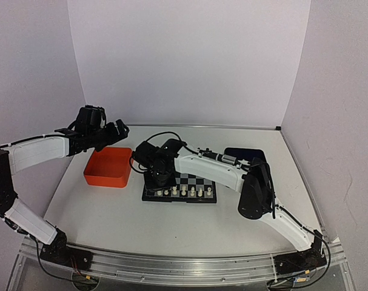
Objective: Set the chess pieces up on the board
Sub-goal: Place the chess piece on the chessboard.
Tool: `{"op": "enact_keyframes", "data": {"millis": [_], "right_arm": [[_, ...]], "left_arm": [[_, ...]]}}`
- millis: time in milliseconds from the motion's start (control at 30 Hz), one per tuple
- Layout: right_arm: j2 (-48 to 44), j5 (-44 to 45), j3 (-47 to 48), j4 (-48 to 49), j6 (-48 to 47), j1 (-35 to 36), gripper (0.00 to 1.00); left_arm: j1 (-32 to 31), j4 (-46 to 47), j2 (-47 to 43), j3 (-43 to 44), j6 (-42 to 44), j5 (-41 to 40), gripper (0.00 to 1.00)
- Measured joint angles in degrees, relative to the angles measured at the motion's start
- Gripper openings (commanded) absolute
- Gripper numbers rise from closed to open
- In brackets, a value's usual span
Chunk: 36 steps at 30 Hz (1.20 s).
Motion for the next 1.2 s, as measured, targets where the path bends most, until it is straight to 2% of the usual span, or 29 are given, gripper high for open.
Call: {"op": "enact_keyframes", "data": {"millis": [467,567,700,800,933,1200], "right_arm": [[0.0,2.1,0.4,0.7,-2.1,0.0,0.31],[0.0,3.0,0.4,1.5,-3.2,-0.1,0.37],[-0.2,3.7,0.4,2.7,-4.6,-0.7,0.51],[-1.6,4.1,-0.4,3.8,-5.8,-1.4,0.58],[-6.1,4.4,-3.3,5.3,-7.5,-3.3,0.68],[-17.8,5.2,-9.9,8.0,-11.9,-9.0,0.80]], "left_arm": [[0.0,0.0,-0.5,0.0,0.1,0.0,1.00],[0.0,0.0,-0.7,0.0,0.1,0.0,1.00],[0.0,0.0,-1.2,0.0,0.4,0.0,1.00],[0.0,0.0,-2.2,0.0,0.8,0.0,1.00],[0.0,0.1,-4.3,0.0,1.6,-0.1,1.00],[0.0,0.5,-5.3,0.2,3.3,0.0,1.00]]}}
